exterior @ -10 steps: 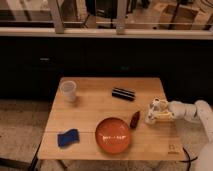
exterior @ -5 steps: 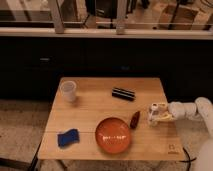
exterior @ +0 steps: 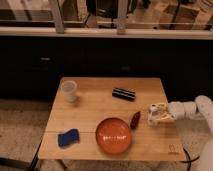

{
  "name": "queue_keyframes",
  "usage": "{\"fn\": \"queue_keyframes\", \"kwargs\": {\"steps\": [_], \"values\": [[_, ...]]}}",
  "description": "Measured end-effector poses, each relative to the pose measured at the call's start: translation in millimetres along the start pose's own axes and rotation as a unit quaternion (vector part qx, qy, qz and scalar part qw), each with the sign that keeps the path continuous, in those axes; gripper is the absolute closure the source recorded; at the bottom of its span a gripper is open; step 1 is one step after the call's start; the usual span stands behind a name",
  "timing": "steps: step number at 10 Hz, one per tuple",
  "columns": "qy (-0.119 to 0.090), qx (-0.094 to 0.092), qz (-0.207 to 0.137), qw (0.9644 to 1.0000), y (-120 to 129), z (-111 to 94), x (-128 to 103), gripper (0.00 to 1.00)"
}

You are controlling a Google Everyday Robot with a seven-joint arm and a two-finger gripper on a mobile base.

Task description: Stand the bottle upright

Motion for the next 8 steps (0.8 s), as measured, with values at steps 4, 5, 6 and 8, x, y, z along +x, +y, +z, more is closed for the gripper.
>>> {"fn": "queue_keyframes", "kwargs": {"steps": [4,5,6,8], "values": [[-0.002,0.0,-0.007,1.0,3.4,-2.5,0.2,0.99],[-0.009,0.004,-0.013,0.9999,10.4,-7.9,4.4,0.93],[-0.006,0.006,-0.011,0.9999,11.2,-9.6,4.8,0.83],[-0.004,0.005,-0.009,0.9999,9.9,-6.7,2.3,0.63]]}}
